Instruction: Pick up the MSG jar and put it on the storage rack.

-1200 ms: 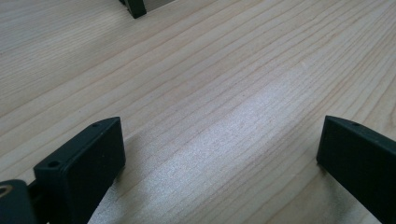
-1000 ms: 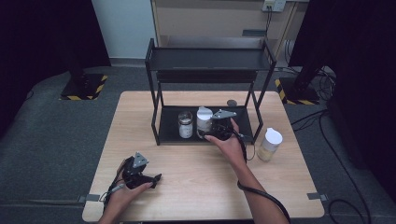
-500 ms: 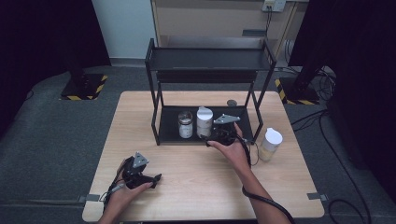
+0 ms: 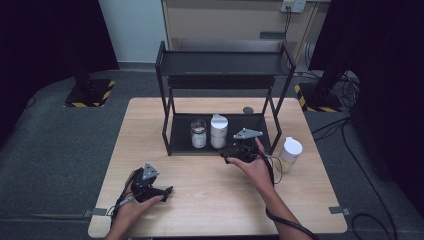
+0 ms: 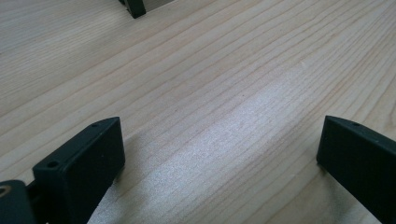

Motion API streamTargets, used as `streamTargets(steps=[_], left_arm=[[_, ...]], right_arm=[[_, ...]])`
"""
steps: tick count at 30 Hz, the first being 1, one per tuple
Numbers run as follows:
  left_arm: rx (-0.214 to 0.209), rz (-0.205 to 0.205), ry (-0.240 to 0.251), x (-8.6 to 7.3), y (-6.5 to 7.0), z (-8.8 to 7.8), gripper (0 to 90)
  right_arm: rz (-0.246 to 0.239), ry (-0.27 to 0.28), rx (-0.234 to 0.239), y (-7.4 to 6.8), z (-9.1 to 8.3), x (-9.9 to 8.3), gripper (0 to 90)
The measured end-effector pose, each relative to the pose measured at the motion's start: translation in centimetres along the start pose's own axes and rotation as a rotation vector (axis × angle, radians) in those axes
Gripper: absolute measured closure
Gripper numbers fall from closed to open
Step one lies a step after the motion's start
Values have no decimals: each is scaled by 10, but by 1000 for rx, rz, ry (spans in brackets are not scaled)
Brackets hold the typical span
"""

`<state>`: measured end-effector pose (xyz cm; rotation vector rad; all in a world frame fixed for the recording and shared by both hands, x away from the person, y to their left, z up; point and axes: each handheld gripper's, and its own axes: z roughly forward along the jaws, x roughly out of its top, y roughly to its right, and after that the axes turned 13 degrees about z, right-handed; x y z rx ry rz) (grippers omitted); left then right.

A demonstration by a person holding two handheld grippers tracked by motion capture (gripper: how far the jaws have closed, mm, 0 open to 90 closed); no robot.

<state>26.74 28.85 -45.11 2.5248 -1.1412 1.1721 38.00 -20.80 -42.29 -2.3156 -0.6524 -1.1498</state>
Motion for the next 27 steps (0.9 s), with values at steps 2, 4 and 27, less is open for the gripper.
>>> streamTargets(steps=[2,4,27], left_arm=[[1,-2,1,0,0,0,0],[0,-2,2,0,0,0,0],[-1,0,0,0,0,0,0]], right_arm=[[-6,0,4,0,-3,-3,67],[-9,1,7,-1,-7,-5,66],[-37,17,52,-4,-49,-34,60]])
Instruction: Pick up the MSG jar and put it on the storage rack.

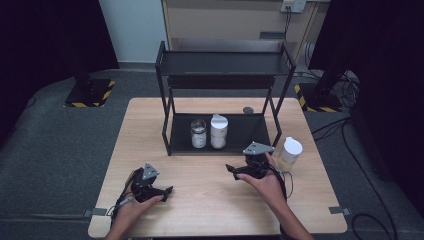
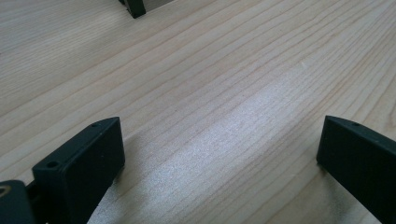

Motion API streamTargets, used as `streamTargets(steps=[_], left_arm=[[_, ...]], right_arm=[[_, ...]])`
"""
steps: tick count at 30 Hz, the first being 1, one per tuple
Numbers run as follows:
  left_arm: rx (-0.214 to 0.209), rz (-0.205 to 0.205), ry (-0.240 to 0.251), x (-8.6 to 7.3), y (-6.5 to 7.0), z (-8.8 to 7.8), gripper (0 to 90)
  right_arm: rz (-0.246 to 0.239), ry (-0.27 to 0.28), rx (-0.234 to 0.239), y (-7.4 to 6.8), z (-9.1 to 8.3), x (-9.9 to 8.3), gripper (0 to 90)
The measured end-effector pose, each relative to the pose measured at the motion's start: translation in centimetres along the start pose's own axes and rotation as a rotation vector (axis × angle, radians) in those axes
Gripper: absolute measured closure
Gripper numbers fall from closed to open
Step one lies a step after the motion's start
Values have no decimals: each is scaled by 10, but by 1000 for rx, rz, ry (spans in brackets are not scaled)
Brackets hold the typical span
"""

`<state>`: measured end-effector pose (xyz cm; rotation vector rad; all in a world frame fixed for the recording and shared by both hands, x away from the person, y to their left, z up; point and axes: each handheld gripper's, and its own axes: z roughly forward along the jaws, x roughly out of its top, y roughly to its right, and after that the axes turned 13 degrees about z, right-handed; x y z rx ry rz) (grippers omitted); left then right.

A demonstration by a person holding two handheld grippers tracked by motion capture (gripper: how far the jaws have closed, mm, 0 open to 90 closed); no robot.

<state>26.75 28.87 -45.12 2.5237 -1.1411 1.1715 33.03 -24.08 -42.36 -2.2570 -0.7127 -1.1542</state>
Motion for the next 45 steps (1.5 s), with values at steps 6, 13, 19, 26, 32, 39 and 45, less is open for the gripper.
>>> streamTargets(steps=[6,13,19,26,32,39,45], left_arm=[[0,0,0,0,0,0,0],[-1,0,0,0,0,0,0],[-1,0,0,0,0,0,0],[-1,0,0,0,0,0,0],[-3,0,0,0,0,0,0],[-5,0,0,0,-1,0,0],[-6,0,0,0,-1,0,0]], right_arm=[[-4,-8,8,0,-5,-7,59],[-7,-11,16,1,-12,-13,57],[-7,-10,34,4,-18,-22,51],[-25,-16,75,11,-24,-34,33],[-34,-20,91,15,-29,-43,32],[-51,-25,105,15,-30,-51,34],[-54,-32,117,16,-32,-56,35]])
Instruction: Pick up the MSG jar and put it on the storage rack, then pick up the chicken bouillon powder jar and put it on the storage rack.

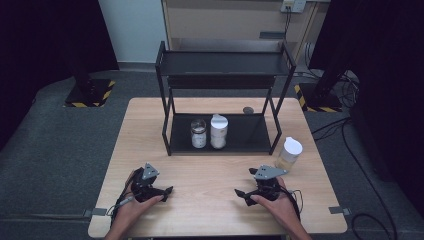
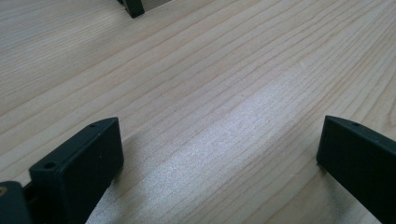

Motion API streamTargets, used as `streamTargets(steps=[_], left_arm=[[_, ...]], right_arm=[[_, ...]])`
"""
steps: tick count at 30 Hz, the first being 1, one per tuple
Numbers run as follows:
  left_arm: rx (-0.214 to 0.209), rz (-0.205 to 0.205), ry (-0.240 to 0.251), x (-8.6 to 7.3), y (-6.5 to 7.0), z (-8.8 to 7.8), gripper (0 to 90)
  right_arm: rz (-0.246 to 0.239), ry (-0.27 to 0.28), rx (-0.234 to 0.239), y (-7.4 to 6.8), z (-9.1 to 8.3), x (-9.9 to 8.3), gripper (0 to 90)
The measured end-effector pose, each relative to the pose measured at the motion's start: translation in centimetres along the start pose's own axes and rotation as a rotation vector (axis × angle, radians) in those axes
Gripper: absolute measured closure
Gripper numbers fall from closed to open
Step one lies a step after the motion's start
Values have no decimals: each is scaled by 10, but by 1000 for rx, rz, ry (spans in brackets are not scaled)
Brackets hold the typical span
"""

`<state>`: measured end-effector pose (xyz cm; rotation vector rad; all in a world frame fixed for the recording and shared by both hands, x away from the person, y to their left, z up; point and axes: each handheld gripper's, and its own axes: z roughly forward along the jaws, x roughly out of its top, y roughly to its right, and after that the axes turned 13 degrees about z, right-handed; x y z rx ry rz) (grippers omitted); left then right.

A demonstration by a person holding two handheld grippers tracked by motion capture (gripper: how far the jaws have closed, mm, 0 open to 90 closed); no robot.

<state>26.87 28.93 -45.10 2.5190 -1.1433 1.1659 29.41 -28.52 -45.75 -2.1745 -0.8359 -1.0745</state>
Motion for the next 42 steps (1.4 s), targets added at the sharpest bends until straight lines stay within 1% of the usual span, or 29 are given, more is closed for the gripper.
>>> streamTargets(steps=[7,12,15,19,27,31,36,39,42], left_arm=[[-2,2,0,0,0,0,0],[-2,2,0,0,0,0,0],[-2,2,0,0,0,0,0],[-2,2,0,0,0,0,0],[-2,2,0,0,0,0,0],[-2,2,0,0,0,0,0],[-2,2,0,0,0,0,0],[-3,2,0,0,-1,0,0],[-3,3,0,0,-1,0,0]], right_arm=[[-7,-10,4,3,-5,-3,33],[-36,-36,-7,2,-6,-1,41],[-24,-32,-2,4,-7,-2,41],[-17,-50,6,6,-4,-1,40],[-5,-62,16,8,1,0,40],[-1,-66,17,7,1,1,40],[4,-54,18,3,-4,4,32],[-3,-64,21,0,-5,9,31],[-21,-77,20,-4,-6,14,32]])
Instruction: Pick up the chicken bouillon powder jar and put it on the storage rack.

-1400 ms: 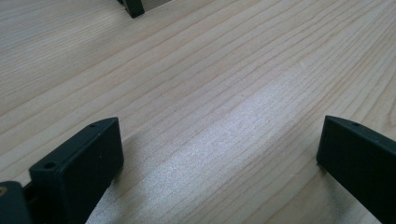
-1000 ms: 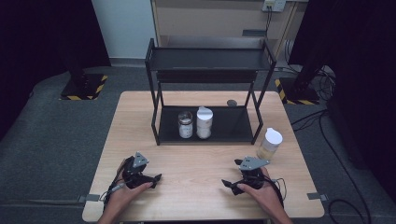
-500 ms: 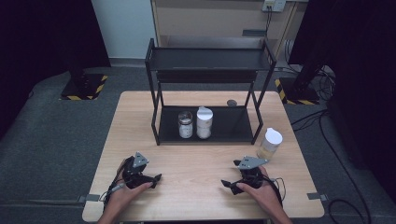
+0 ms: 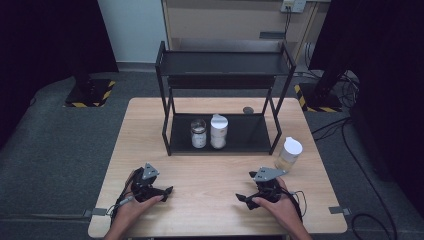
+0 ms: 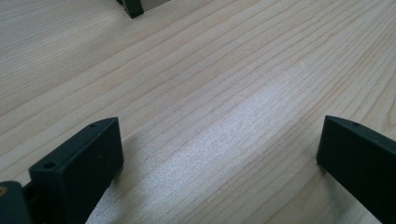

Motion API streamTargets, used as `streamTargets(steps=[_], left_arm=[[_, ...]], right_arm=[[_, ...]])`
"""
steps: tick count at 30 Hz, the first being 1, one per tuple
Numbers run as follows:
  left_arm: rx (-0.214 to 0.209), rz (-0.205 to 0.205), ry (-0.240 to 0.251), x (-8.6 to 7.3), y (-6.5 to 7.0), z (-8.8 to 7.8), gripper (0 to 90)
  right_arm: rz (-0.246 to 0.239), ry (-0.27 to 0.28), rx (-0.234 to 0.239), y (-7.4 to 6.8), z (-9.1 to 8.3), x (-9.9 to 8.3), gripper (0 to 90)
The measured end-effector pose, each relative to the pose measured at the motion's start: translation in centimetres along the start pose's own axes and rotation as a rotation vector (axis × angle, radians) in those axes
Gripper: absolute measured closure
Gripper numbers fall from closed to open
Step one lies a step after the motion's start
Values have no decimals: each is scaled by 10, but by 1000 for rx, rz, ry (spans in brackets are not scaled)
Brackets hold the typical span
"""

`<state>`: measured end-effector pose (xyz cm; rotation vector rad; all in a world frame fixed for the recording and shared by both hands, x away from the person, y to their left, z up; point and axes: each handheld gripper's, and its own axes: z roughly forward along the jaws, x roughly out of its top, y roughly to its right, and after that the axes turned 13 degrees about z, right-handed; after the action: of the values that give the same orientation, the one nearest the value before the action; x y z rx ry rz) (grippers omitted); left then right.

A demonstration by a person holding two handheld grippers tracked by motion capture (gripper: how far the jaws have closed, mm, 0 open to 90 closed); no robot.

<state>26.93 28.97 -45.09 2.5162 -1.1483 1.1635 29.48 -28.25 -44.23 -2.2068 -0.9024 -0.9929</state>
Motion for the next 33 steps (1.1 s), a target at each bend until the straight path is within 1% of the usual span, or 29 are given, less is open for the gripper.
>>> streamTargets(steps=[2,7,11,15,20,24,28,33], left_arm=[[0,0,0,0,0,0,0],[0,0,0,0,0,0,0],[0,0,0,0,0,0,0],[0,1,0,0,0,0,0],[-1,1,0,0,0,0,0],[-1,1,0,0,0,0,0],[-1,1,0,0,0,0,0],[-1,1,0,0,0,0,0]], right_arm=[[-8,-9,3,-3,0,4,35],[-17,-10,9,-6,-4,11,47],[1,1,25,-5,-9,15,58],[13,8,25,-4,-13,18,52],[16,11,30,-3,-20,21,48],[17,13,28,-4,-24,23,46],[6,15,20,-6,-27,26,47],[7,31,12,-6,-32,28,48]])
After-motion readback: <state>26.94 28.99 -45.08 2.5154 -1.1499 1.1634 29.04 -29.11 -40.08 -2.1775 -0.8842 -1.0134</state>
